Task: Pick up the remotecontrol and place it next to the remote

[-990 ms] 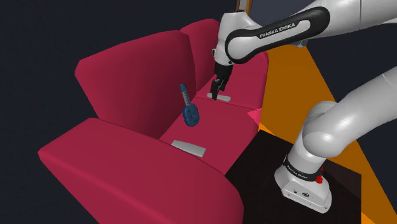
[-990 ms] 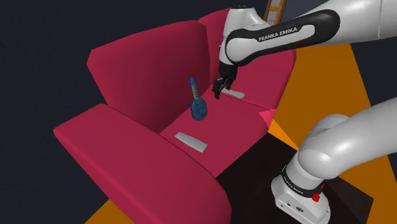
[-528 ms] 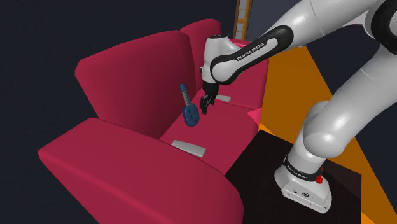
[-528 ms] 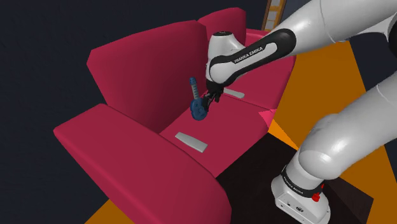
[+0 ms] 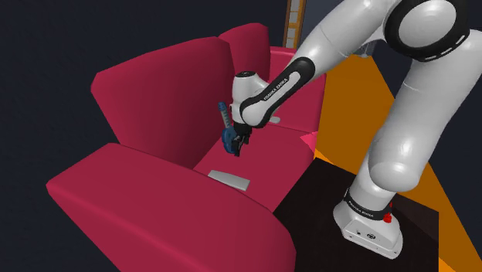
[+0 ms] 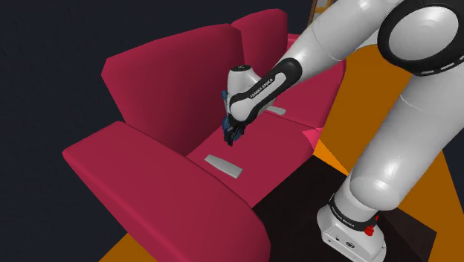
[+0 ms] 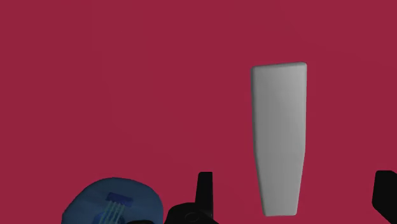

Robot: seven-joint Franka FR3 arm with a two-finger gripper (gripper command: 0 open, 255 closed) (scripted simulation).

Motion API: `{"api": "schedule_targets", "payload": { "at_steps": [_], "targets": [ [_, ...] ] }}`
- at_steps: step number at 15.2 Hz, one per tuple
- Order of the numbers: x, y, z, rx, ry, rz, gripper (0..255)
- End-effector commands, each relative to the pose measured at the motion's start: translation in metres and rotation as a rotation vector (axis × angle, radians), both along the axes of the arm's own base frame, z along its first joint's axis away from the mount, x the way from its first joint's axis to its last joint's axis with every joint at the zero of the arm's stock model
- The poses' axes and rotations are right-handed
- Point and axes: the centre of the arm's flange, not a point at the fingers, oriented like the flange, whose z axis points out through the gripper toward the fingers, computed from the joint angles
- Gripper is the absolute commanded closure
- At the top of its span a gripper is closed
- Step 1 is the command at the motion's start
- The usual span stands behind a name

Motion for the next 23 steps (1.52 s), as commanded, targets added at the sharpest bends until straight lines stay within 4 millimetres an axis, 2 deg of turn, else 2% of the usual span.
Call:
{"api": "schedule_targets", "payload": {
  "at_steps": [1, 11, 18, 23],
  "targets": [
    [0.013, 0.010, -0.027, -0.001, 0.008, 0.009, 0],
    [0.055, 0.054, -0.142, -0.006, 0.050, 0.055, 0],
    [0.055, 0.053, -0.179, -0.006, 0.050, 0.055, 0],
    [0.055, 0.053, -0.182, -0.006, 0.050, 0.055, 0]
  ]
}}
